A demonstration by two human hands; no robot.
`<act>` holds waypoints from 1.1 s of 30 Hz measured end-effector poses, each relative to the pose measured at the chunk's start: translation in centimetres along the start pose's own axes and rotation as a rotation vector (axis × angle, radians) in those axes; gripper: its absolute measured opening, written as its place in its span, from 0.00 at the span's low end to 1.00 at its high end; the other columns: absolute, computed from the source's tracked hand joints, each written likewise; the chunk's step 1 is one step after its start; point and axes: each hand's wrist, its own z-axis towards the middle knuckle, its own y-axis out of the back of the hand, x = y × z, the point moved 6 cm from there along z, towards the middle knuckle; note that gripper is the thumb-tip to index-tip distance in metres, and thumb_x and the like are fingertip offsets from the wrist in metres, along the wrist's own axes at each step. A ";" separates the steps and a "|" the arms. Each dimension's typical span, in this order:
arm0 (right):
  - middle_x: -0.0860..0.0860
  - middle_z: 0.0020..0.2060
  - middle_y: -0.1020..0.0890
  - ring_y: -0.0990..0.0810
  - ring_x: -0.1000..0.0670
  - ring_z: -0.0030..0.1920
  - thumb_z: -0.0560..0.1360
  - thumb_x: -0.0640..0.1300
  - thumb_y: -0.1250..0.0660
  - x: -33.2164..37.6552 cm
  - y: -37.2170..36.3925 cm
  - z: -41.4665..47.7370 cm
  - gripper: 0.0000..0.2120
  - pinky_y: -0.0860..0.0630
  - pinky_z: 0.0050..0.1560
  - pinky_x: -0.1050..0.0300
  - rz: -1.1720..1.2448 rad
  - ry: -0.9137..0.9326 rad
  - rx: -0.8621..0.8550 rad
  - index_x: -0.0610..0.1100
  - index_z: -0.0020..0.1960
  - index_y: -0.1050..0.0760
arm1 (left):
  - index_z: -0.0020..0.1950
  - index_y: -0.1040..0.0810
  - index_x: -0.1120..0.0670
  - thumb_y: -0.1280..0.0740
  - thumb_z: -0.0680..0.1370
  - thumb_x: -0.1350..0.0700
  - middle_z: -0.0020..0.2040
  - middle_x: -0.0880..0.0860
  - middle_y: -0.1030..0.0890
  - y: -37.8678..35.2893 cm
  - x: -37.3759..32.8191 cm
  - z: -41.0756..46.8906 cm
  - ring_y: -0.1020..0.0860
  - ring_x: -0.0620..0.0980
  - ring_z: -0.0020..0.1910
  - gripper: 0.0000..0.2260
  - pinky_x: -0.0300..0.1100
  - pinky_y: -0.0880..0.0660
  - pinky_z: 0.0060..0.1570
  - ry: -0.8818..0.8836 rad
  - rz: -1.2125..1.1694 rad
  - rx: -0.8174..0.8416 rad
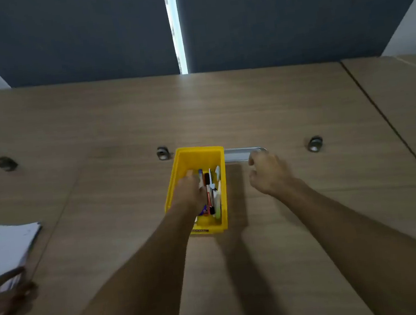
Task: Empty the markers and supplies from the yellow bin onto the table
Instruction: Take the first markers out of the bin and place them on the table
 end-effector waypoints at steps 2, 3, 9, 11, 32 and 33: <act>0.45 0.56 0.20 0.19 0.40 0.54 0.75 0.41 0.37 -1.3 -1.4 0.3 0.11 0.23 0.51 0.51 0.030 -0.091 0.047 0.45 0.56 0.24 | 0.53 0.21 0.58 0.35 0.79 0.58 0.51 0.57 0.18 -1.9 1.3 -0.3 0.19 0.55 0.50 0.06 0.47 0.22 0.46 0.148 -0.017 0.047; 0.45 0.55 0.19 0.19 0.40 0.55 0.75 0.42 0.37 -1.8 -2.3 0.4 0.10 0.23 0.51 0.51 0.039 -0.111 0.065 0.45 0.56 0.23 | 0.54 0.20 0.58 0.34 0.79 0.58 0.51 0.57 0.18 -2.9 1.9 -0.7 0.20 0.55 0.51 0.06 0.47 0.22 0.48 0.199 -0.026 0.067; 0.46 0.55 0.19 0.20 0.41 0.54 0.75 0.44 0.37 -3.4 -5.4 1.8 0.10 0.26 0.46 0.53 0.093 -0.115 0.122 0.47 0.54 0.23 | 0.53 0.20 0.58 0.30 0.78 0.55 0.52 0.56 0.19 -6.1 3.2 -0.4 0.20 0.54 0.52 0.08 0.49 0.20 0.53 0.318 -0.082 0.032; 0.46 0.56 0.19 0.20 0.41 0.55 0.74 0.44 0.36 -3.9 -6.1 2.2 0.11 0.26 0.47 0.53 0.107 -0.128 0.140 0.47 0.56 0.22 | 0.55 0.21 0.58 0.30 0.78 0.55 0.52 0.55 0.19 -6.6 3.2 0.3 0.20 0.55 0.52 0.09 0.50 0.20 0.54 0.367 -0.110 0.030; 0.48 0.54 0.18 0.19 0.45 0.52 0.75 0.42 0.33 2.9 -1.4 4.7 0.10 0.22 0.51 0.51 0.376 -0.044 -0.162 0.44 0.56 0.22 | 0.53 0.20 0.56 0.34 0.79 0.52 0.45 0.52 0.19 5.7 4.2 -0.4 0.22 0.48 0.39 0.09 0.38 0.31 0.36 0.096 -0.307 -0.523; 0.47 0.55 0.19 0.19 0.45 0.53 0.76 0.42 0.33 4.5 -1.3 4.8 0.11 0.22 0.52 0.50 0.373 0.010 -0.190 0.43 0.57 0.22 | 0.54 0.20 0.55 0.33 0.79 0.52 0.45 0.52 0.19 6.6 4.9 -0.5 0.21 0.48 0.39 0.09 0.37 0.32 0.37 0.092 -0.314 -0.559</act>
